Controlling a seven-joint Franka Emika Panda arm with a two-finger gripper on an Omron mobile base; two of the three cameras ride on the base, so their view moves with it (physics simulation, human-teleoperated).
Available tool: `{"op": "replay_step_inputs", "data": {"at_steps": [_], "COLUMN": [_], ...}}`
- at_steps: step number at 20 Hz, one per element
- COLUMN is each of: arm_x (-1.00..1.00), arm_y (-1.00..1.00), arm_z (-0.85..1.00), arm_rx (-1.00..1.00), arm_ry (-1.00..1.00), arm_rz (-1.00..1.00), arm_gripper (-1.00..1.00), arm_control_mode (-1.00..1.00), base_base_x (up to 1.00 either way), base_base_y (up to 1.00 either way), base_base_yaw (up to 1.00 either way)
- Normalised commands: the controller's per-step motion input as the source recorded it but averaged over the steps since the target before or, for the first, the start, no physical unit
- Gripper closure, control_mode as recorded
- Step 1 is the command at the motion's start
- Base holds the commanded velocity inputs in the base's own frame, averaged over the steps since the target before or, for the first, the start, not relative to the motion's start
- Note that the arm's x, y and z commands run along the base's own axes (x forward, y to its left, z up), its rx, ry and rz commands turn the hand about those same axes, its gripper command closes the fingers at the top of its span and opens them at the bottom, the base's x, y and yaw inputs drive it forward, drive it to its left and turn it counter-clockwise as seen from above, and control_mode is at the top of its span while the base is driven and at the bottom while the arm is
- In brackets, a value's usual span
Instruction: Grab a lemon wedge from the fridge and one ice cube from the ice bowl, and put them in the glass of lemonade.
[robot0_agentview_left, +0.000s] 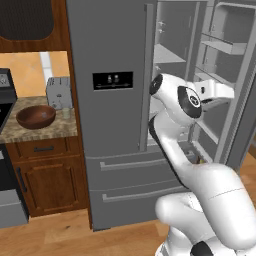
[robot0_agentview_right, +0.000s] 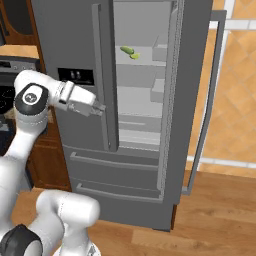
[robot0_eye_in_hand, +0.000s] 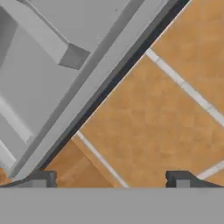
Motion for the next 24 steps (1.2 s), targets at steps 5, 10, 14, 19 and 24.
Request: {"op": "replay_step_inputs", "data": {"at_steps": [5, 10, 14, 19, 24], "arm_x": [-0.03, 0.02, 0.27, 0.28, 0.65], "arm_y": [0.99, 0.8, 0.39, -0.39, -0.35], "arm_z": [-0.33, -0.05, 0.04, 0.18, 0.4], "arm_rx": [0.15, 0.23, 0.26, 0.12, 0.13], "arm_ry": [-0.28, -0.18, -0.1, -0.03, 0.29], "arm_rz": [0.53, 0.54, 0.43, 0.1, 0.0], "arm_gripper": [-1.0, -1.0, -1.0, -1.0, -1.0], "arm_control_mode": [-1.0, -1.0, -1.0, -1.0, -1.0], "base_base_x": [0.0, 0.0, 0.0, 0.0, 0.0], "base_base_y": [0.0, 0.0, 0.0, 0.0, 0.0], "base_base_yaw": [0.0, 0.0, 0.0, 0.0, 0.0]}}
